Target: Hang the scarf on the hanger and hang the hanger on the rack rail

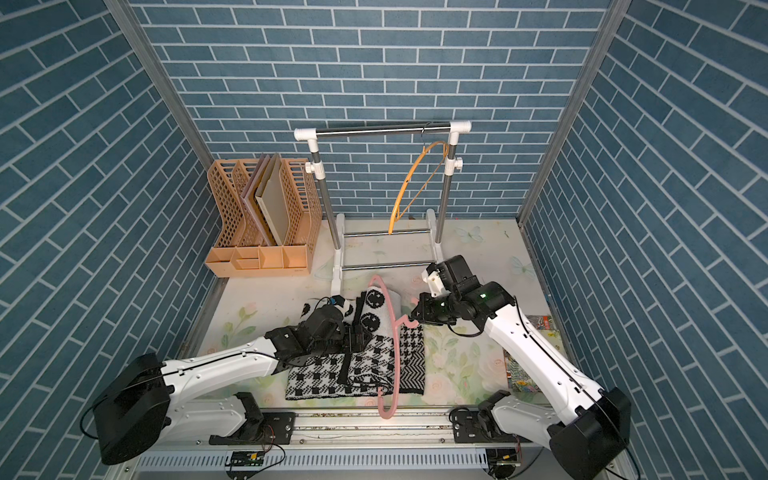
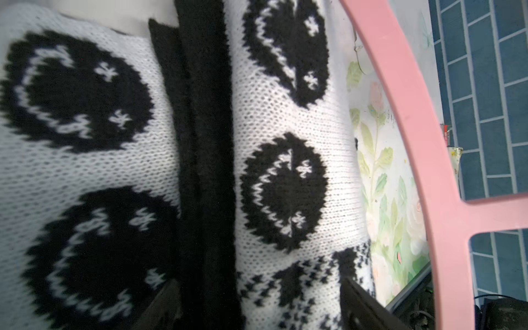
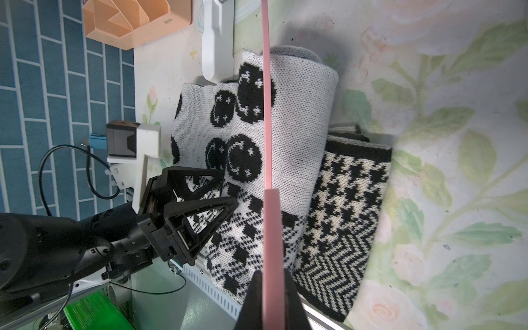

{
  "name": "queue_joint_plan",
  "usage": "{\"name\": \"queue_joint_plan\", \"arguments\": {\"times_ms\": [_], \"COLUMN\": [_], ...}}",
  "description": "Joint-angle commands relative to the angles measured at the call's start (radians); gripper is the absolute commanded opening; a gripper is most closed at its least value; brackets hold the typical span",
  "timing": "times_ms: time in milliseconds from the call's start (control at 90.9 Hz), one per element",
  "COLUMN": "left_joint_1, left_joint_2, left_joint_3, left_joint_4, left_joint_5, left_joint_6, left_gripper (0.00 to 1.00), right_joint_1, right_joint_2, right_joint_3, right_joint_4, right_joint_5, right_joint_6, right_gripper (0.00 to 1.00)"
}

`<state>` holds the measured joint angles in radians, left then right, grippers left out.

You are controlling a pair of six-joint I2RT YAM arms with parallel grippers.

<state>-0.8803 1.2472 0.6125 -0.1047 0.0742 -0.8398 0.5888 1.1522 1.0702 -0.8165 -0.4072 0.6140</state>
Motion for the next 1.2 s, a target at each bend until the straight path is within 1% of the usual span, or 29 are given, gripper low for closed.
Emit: {"name": "queue_joint_plan", "arguments": {"times_ms": [0, 154, 330, 440, 528, 649, 737, 803, 913, 1001, 1056, 1188], "left_joint_1": [0.01, 0.008, 0.007, 0.007, 0.006, -0.003, -0.009, -0.012, -0.015, -0.016, -0.016, -0.016], "left_joint_2": [0.03, 0.093, 0.102, 0.11, 0.12, 0.124, 0.117, 0.113, 0.107, 0.102, 0.101, 0.112], "left_joint_3": [0.032, 0.004, 0.016, 0.019, 0.02, 0.041, 0.073, 0.089, 0.101, 0.098, 0.098, 0.103], "left_joint_4": [-0.058, 0.039, 0.012, 0.023, 0.045, 0.059, 0.03, 0.024, 0.024, 0.023, 0.02, -0.008], "left_joint_5": [-0.035, 0.06, 0.034, 0.053, 0.079, 0.094, 0.069, 0.072, 0.084, 0.08, 0.075, 0.061], "left_joint_6": [0.042, 0.024, 0.018, 0.014, 0.003, -0.009, -0.017, -0.014, -0.017, -0.023, -0.024, -0.022], "left_gripper": [0.91, 0.87, 0.87, 0.85, 0.76, 0.59, 0.53, 0.47, 0.32, 0.24, 0.22, 0.06], "right_joint_1": [0.009, 0.009, 0.009, 0.009, 0.009, 0.009, 0.009, 0.009, 0.009, 0.009, 0.009, 0.009], "right_joint_2": [0.011, 0.017, 0.033, 0.036, 0.035, 0.035, 0.034, 0.034, 0.039, 0.044, 0.047, 0.053], "right_joint_3": [-0.022, -0.021, -0.015, -0.014, -0.018, -0.026, -0.03, -0.032, -0.03, -0.029, -0.028, -0.026], "right_joint_4": [-0.061, -0.057, -0.051, -0.05, -0.05, -0.047, -0.047, -0.047, -0.045, -0.046, -0.049, -0.057], "right_joint_5": [-0.008, -0.013, -0.02, -0.021, -0.019, -0.022, -0.024, -0.022, -0.023, -0.026, -0.026, -0.024], "right_joint_6": [0.023, 0.022, 0.018, 0.015, 0.012, 0.012, 0.011, 0.01, 0.007, 0.0, -0.005, -0.015], "right_gripper": [0.0, 0.0, 0.0, 0.0, 0.0, 0.0, 0.0, 0.0, 0.0, 0.0, 0.0, 0.0]}}
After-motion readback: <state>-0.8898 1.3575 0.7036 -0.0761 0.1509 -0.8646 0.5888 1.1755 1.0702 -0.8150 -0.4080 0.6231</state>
